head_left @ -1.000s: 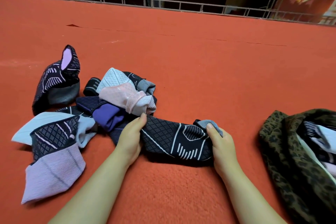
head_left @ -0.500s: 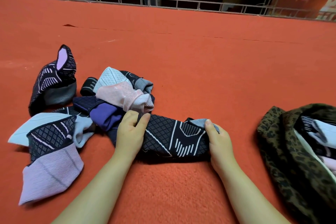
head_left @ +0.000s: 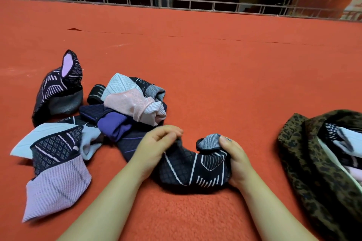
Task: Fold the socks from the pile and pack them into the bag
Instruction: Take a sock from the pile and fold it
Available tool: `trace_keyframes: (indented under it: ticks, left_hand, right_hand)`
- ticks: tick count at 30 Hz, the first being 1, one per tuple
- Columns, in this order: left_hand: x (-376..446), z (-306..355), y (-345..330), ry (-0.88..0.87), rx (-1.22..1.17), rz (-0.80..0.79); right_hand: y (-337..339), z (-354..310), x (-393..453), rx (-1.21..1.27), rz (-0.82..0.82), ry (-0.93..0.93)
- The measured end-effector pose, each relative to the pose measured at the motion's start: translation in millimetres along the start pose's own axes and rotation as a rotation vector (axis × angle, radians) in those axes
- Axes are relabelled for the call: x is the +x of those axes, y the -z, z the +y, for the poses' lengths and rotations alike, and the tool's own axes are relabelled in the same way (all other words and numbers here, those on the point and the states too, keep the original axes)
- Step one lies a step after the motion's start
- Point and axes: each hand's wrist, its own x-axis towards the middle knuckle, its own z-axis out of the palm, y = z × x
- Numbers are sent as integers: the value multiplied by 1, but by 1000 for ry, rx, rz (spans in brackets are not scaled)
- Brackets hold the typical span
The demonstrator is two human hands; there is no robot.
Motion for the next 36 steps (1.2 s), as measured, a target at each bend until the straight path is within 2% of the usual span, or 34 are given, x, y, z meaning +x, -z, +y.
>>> trace_keyframes:
  ticks: [4,9,12,16,18,21,25,27,29,31,34,36]
  left_hand:
    - [-5,4,-13,135,43,-273]
    - [-9,3,-18,217,-69,-337]
    - [-10,-3,-22,130,5,-249]
    - [-6,4,-25,20,-2,17]
    - [-3,6,-20,-7,-49,140]
    - [-1,5,-15,-12,-118,215]
    - [2,7,-15,42,-251,293]
    - [5,12,-15,117,-457,380]
    - [5,15,-17,177,-688,345]
    - [2,17,-18,197,-728,224]
    - [-3,23,-11,147,-536,142]
    - [-3,31,-3,-2,-244,158]
  right_hand:
    - [-2,3,1,-37,-46,-39]
    - [-5,10,6,-95,102,-46]
    - [-6,10,8,-138,187,24]
    - [-7,10,7,47,199,0]
    - [-9,6,3,70,98,-95]
    - [-14,5,-1,49,-53,-180]
    - [-12,5,-3,203,-94,-81]
    - [-12,3,-5,242,-151,-41]
    - [-15,1,-7,218,-176,-35]
    - [-16,0,-8,161,-138,-35]
    - [-12,-4,-10,84,-42,-21]
    - [-8,-6,-10,16,-6,-24]
